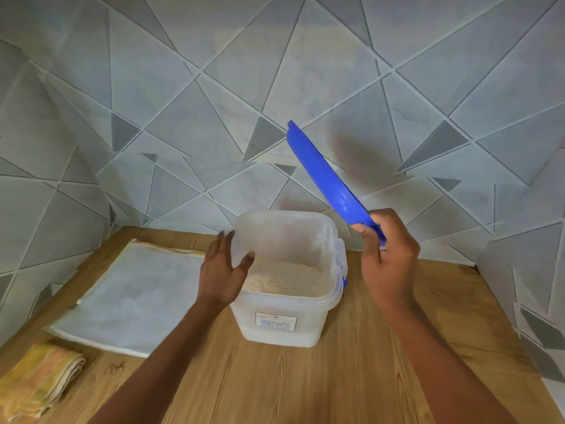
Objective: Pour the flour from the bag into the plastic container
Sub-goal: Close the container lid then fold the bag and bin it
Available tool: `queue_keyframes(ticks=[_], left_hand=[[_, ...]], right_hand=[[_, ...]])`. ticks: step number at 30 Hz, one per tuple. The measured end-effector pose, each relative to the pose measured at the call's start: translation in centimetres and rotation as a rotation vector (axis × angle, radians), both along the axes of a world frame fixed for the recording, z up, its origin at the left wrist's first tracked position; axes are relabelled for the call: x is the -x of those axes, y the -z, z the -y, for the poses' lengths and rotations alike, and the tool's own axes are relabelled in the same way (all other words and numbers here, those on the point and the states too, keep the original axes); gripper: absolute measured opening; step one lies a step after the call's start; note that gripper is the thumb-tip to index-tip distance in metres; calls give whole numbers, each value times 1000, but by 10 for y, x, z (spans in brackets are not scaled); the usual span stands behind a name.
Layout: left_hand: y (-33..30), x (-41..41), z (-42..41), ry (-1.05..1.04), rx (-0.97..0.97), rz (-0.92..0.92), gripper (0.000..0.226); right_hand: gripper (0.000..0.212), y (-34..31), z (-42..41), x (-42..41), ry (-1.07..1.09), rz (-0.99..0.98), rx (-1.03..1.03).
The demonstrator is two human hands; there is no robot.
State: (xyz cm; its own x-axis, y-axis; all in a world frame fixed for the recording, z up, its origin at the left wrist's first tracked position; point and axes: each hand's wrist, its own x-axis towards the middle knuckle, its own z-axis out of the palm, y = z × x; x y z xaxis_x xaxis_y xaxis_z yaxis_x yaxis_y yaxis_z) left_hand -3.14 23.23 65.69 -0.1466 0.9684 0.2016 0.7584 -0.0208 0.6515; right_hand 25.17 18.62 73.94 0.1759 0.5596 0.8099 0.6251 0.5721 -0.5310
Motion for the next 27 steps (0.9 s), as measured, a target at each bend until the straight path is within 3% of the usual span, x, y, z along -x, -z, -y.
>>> queue_keyframes(ticks=[4, 7, 10, 11, 14, 19, 22, 27], left_hand=[[-18, 10, -2, 59, -100, 475, 67], [-46, 18, -5, 44, -226, 731, 54], [-72, 26, -7, 9, -268, 978, 31], [-77, 31, -7, -1, -259, 1002, 29], [-74, 46, -10, -48, -191, 925, 32], [-64, 49, -14, -93, -48, 675, 45], [-72, 37, -16, -109, 4, 545, 39], [-74, 27, -21, -125, 115, 383, 54]], right_hand=[[12, -30, -3, 29, -318, -386, 153], [24, -35, -13, 39, -514, -596, 215], [18, -33, -24, 46, -617, -807, 317], [28, -30, -28, 48, -623, -862, 345], [43, -25, -41, 48, -592, -982, 443], [5, -17, -72, 36, -356, -937, 551], [9, -17, -93, 31, -260, -832, 553], [40, -8, -124, 16, -59, -491, 679]])
